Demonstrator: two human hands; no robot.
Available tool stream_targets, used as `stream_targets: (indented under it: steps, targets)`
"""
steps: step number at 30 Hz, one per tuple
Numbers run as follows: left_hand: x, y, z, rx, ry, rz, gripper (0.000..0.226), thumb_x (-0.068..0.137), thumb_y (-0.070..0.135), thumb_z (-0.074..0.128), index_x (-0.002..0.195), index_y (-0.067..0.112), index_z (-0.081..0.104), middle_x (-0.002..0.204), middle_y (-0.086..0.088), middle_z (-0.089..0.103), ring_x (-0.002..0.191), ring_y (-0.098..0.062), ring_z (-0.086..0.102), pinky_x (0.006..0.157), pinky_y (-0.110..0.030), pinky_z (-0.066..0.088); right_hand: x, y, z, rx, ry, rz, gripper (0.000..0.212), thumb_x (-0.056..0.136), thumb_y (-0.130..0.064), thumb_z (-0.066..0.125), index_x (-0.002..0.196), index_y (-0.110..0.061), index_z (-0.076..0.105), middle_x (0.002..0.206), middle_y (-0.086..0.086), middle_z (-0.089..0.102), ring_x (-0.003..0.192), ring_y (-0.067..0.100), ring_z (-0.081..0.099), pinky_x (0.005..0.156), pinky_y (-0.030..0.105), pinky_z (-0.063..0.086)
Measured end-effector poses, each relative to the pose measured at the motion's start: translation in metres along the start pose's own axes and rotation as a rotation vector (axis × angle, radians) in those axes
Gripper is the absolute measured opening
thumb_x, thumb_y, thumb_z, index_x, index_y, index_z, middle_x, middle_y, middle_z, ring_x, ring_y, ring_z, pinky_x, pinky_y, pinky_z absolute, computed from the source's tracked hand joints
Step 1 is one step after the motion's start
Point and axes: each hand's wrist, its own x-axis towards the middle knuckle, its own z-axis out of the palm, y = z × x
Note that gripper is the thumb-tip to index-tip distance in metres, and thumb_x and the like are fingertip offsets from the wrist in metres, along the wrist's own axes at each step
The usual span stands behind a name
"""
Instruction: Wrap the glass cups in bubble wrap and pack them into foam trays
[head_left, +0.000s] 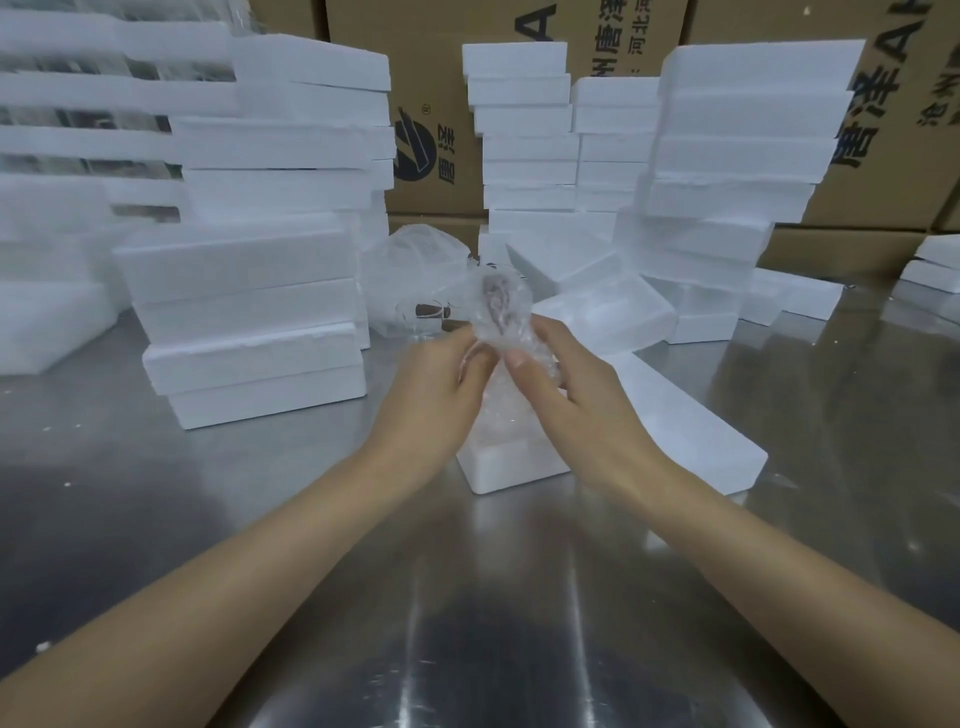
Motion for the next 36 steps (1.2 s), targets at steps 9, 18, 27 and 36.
stream_targets:
  steps: [9,18,27,36]
  targets:
    - [-0.008,0.003,0.008,0.034,0.064,0.111,0.021,0.085,0.009,0.06,0.08,0.029,0.059,0.061,0.011,0.058,0.059,-0.003,0.053,0.054,-0.01,0.034,0.002,0.004,-0.001,-0.221,0.076,-0.081,0.019,0.095,-0.012,0.043,0.09,-0.029,0.037,0.077,-0.008,0.055,0.067,0.005,0.053,0.053,0.017,0.037]
    - [0.003,0.014,0.004,-0.795,-0.073,-0.281,0.042,0.078,0.029,0.069,0.115,0.008,0.064,0.103,-0.004,0.071,0.098,-0.015,0.068,0.086,-0.026,0.052,-0.001,-0.005,0.004,-0.175,0.007,-0.161,0.051,0.074,-0.004,0.045,0.108,-0.041,0.036,0.086,-0.016,0.06,0.071,0.004,0.059,0.052,0.019,0.043]
    - [0.004,0.006,0.008,-0.81,-0.206,-0.266,0.016,0.089,0.005,0.061,0.102,0.014,0.067,0.087,0.001,0.072,0.085,-0.011,0.068,0.075,-0.018,0.052,-0.005,-0.011,0.007,-0.308,0.078,-0.131,0.061,0.075,-0.004,0.057,0.098,-0.046,0.02,0.101,-0.047,0.045,0.079,0.007,0.06,0.062,0.039,0.05]
    - [0.007,0.002,0.002,-0.52,-0.401,-0.184,0.054,0.087,0.039,0.057,0.133,0.011,0.05,0.129,-0.003,0.063,0.123,-0.012,0.056,0.111,-0.037,0.038,0.003,-0.001,0.0,-0.062,0.129,0.023,0.033,0.086,-0.014,0.062,0.087,-0.036,0.037,0.086,-0.016,0.06,0.066,-0.009,0.057,0.046,0.008,0.038]
